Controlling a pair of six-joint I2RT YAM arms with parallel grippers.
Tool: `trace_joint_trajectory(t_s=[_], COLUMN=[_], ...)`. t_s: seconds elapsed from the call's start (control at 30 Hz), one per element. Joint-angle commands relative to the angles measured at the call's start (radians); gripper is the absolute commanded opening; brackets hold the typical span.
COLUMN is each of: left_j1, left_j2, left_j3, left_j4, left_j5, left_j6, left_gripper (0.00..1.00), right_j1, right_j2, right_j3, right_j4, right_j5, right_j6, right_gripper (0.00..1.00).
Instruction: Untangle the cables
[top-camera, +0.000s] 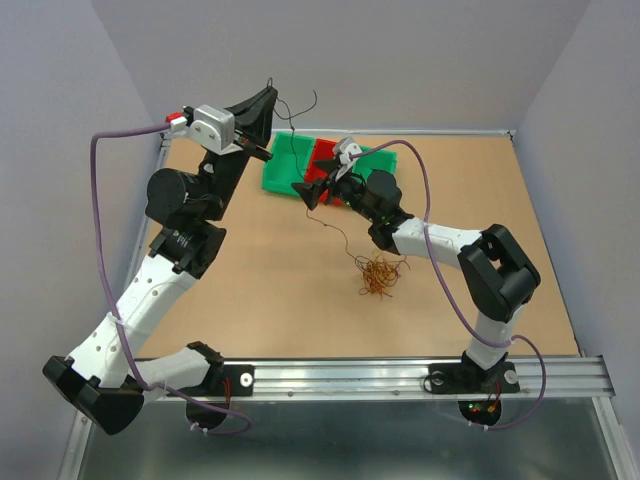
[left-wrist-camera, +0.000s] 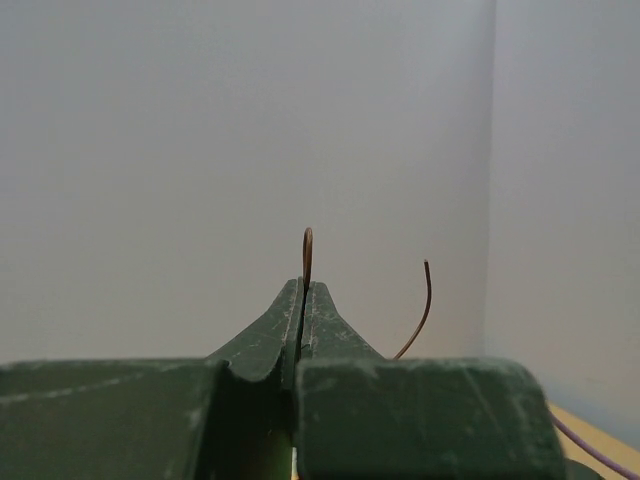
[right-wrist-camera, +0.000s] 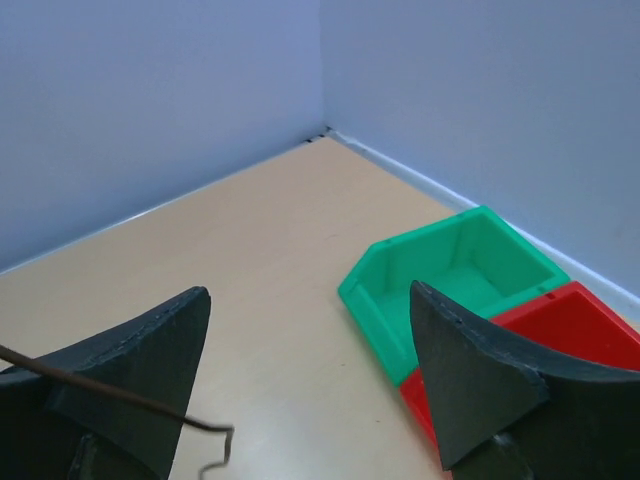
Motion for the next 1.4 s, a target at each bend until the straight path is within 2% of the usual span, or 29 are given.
trace_joint_trajectory(t_s=[0.0, 0.03, 0.07, 0.1, 0.13, 0.3, 0.33, 0.4, 0.43, 0.53, 0.67, 0.7, 0.8, 0.93, 1.13, 1.3, 1.37], left_j1=[-0.004, -0.004, -0.003, -0.003, -0.003, 0.008, 0.053, 0.141, 0.240, 0.346, 0.379, 0.387, 0.414, 0.420, 0.416, 0.375, 0.358], left_j2=[-0.036, -0.053, -0.062, -0.079, -0.085, -0.090, -0.070, -0.016, 0.011, 0.152, 0.335, 0.366, 0.478, 0.530, 0.619, 0.720, 0.757], left_j3=[-0.057, -0.073, -0.088, -0.116, -0.126, -0.145, -0.137, -0.110, -0.102, -0.055, 0.001, 0.024, 0.060, 0.064, 0.031, 0.048, 0.054], left_j4=[0.077, 0.085, 0.088, 0.090, 0.096, 0.117, 0.096, 0.073, 0.068, 0.068, 0.071, 0.073, 0.076, 0.097, 0.149, 0.157, 0.154], left_j5=[0.074, 0.076, 0.073, 0.070, 0.053, -0.074, -0.065, 0.011, 0.113, 0.258, 0.375, 0.386, 0.421, 0.424, 0.554, 0.634, 0.647], left_j6=[-0.012, -0.005, 0.002, 0.008, 0.021, 0.085, 0.078, -0.010, -0.050, -0.164, -0.185, -0.190, -0.212, -0.193, -0.276, -0.296, -0.290], left_gripper=[0.00, 0.00, 0.00, 0.00, 0.00, 0.00, 0.00, 0.00, 0.00, 0.00, 0.00, 0.00, 0.00, 0.00, 0.00, 0.00, 0.00], right_j1=[0.006, 0.006, 0.005, 0.005, 0.003, -0.018, -0.030, -0.050, -0.067, -0.098, -0.141, -0.145, -0.178, -0.225, -0.270, -0.290, -0.303], right_j2=[0.061, 0.075, 0.086, 0.106, 0.114, 0.104, 0.092, 0.086, 0.087, 0.107, 0.230, 0.253, 0.322, 0.380, 0.391, 0.347, 0.313], right_j3=[0.125, 0.139, 0.149, 0.169, 0.175, 0.187, 0.214, 0.259, 0.314, 0.408, 0.658, 0.772, 0.904, 1.024, 0.997, 0.829, 0.735], right_j4=[-0.009, -0.009, -0.011, -0.011, -0.017, -0.068, -0.119, -0.189, -0.256, -0.348, -0.491, -0.525, -0.575, -0.580, -0.575, -0.566, -0.508], right_j5=[0.161, 0.147, 0.138, 0.127, 0.097, 0.045, 0.035, 0.014, -0.001, -0.028, -0.075, -0.077, -0.097, -0.115, -0.100, 0.003, 0.040], right_j6=[-0.099, -0.108, -0.108, -0.107, -0.103, -0.064, -0.030, -0.005, 0.024, 0.077, 0.156, 0.162, 0.188, 0.257, 0.283, 0.295, 0.332], right_gripper=[0.78, 0.52, 0.37, 0.05, 0.01, 0.01, 0.00, 0.01, 0.01, 0.00, 0.00, 0.00, 0.01, 0.01, 0.01, 0.01, 0.00])
